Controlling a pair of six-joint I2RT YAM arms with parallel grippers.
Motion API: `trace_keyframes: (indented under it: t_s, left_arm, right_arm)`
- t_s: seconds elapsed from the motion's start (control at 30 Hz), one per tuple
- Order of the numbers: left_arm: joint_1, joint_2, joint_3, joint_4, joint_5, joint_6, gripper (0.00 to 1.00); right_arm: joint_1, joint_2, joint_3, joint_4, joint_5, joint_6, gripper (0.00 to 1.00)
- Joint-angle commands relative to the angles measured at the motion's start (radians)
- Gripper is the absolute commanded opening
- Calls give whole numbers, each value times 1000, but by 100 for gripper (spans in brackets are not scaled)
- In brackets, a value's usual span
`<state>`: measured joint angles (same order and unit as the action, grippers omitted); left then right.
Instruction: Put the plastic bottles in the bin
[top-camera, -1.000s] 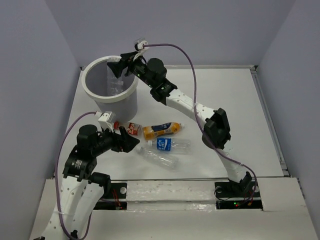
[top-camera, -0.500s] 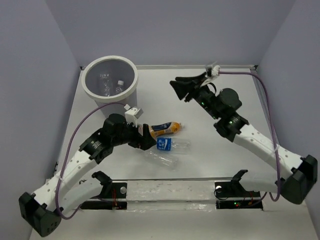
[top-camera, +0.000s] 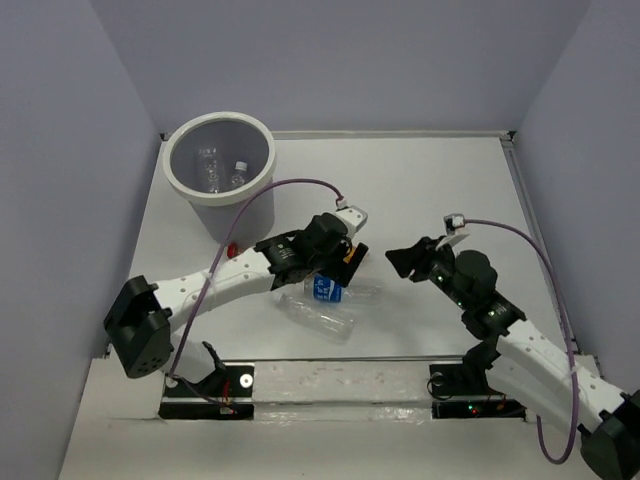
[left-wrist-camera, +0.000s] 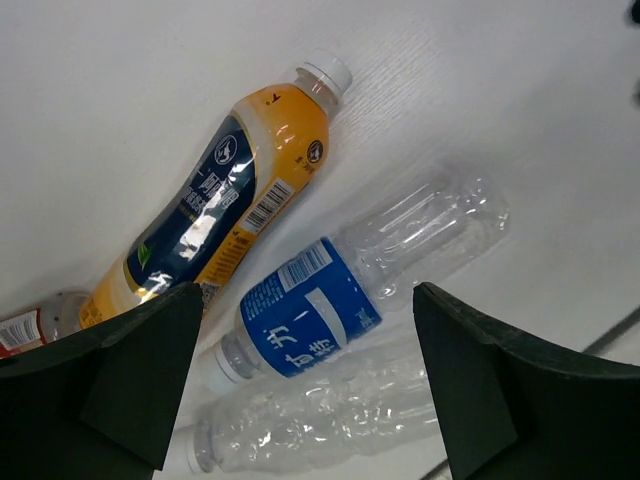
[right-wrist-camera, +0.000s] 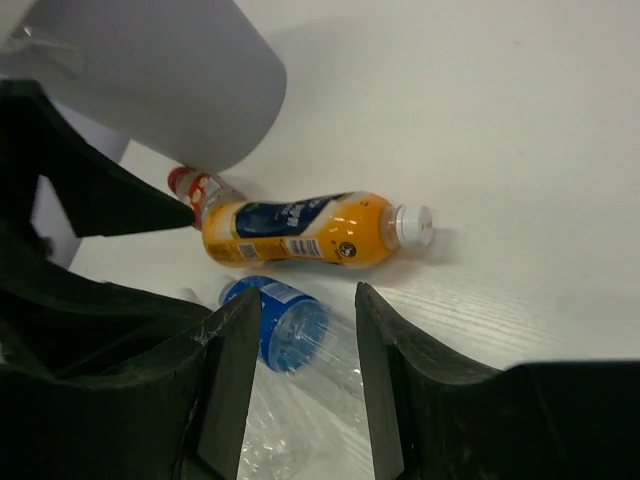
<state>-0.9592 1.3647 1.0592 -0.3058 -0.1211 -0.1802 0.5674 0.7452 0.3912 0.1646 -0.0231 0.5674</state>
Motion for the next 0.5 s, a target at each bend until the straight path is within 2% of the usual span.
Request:
trace_keyframes:
  t_s: [0.0,0.17,0.33,0.47]
  left_arm:
    - [-18,92,58,68,-101,206,97]
    - [-15,227,126,89,-69,314,97]
    - [22,333,177,105,-26,331,97]
    - [63,392,189,120,38,335,97]
  right_arm:
    - [-8,-194,-29,-75,140,81,48]
    - [-8,-366,-86,-196,157,109,49]
    - [-8,-493,-107,-293,109,117,49]
    - [-8,-530,-112,-333,94,117,49]
